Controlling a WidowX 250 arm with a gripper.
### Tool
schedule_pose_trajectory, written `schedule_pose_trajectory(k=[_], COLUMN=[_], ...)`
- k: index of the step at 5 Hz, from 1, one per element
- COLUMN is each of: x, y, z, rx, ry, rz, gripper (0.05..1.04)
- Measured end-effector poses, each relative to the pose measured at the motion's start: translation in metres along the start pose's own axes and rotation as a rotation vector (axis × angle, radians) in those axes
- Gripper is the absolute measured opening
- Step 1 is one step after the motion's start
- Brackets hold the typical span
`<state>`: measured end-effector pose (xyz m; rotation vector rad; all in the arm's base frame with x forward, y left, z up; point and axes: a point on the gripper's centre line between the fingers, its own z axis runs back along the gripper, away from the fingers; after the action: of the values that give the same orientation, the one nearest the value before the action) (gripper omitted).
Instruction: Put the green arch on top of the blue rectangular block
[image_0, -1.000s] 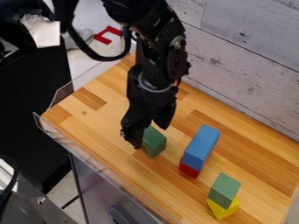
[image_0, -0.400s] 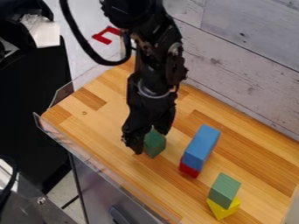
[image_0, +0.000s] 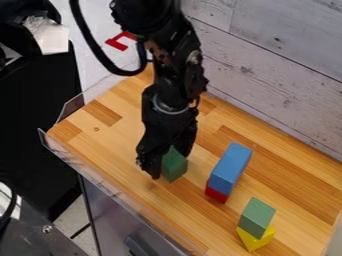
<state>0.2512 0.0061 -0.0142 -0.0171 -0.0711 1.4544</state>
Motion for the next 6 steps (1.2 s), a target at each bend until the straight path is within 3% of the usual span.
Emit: schedule_pose_trajectory(k=[1,2,3,4,5,6], x=[0.002,0.005,0.011,0.012,0.009,0.004], y=[-0.001,0.003,0.004,0.006,0.008,-0.004], z=[-0.005,-0.006,0.019,0.046,0.077,0.108], rx=[-0.006,-0.013,-0.047,-0.068,-0.089,-0.100], ry=[0.019,0.006,-0.064,-0.100,-0.102,-0.116], rz=[-0.038,-0.129,-0.269,-0.388,-0.568,-0.822], gripper=[0.952,0.670,0.589,0.589,0.589,0.589])
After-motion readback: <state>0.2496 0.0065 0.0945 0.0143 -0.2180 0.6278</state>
